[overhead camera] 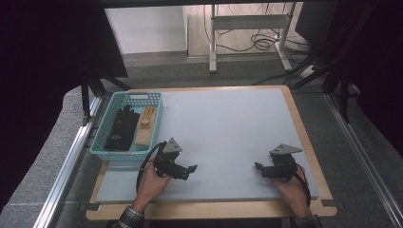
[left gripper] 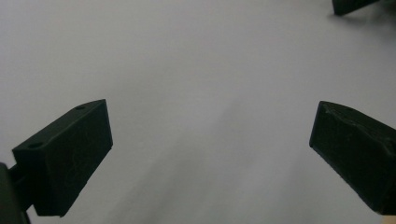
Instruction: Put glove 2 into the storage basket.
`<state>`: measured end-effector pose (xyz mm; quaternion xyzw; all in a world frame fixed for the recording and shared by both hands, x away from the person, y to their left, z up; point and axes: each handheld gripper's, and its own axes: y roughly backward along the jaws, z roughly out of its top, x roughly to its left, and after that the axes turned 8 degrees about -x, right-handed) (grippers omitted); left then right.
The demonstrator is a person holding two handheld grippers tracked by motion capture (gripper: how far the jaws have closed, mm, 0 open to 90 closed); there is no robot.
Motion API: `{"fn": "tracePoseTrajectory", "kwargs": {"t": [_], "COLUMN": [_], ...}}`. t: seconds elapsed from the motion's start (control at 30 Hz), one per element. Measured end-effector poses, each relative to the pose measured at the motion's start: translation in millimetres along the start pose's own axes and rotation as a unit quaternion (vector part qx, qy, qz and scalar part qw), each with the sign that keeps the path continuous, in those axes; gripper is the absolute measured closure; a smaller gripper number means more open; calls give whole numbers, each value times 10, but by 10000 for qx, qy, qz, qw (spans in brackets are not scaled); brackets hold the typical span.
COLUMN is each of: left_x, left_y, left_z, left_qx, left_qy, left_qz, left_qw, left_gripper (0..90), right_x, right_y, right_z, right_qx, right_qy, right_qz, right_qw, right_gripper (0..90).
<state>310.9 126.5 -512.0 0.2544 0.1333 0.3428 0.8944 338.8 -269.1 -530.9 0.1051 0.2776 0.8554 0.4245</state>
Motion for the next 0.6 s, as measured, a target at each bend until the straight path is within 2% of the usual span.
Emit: {"fn": "tracePoseTrajectory", "kwargs": {"t": [0.33, 0.4, 0.6], "left_x": [-67, -81, -75], "left_y": [-214, -224, -233], "left_z": [-287, -285, -285], "left_qx": [382, 424, 453], "left_qy": [-14, -83, -32], "left_qz": [153, 207, 187], "left_qw": [9992, 9989, 9988], "left_gripper": [0, 0, 0], "right_x": [0, 1, 2], "right_y": [0, 0, 0], "right_z": [0, 0, -2], "right_qx": [0, 0, 2], "right_qy": [0, 1, 2], "right_qz": [-2, -2, -6], "right_qw": [10000, 10000, 10000], "right_gripper": [206, 207, 205]}}
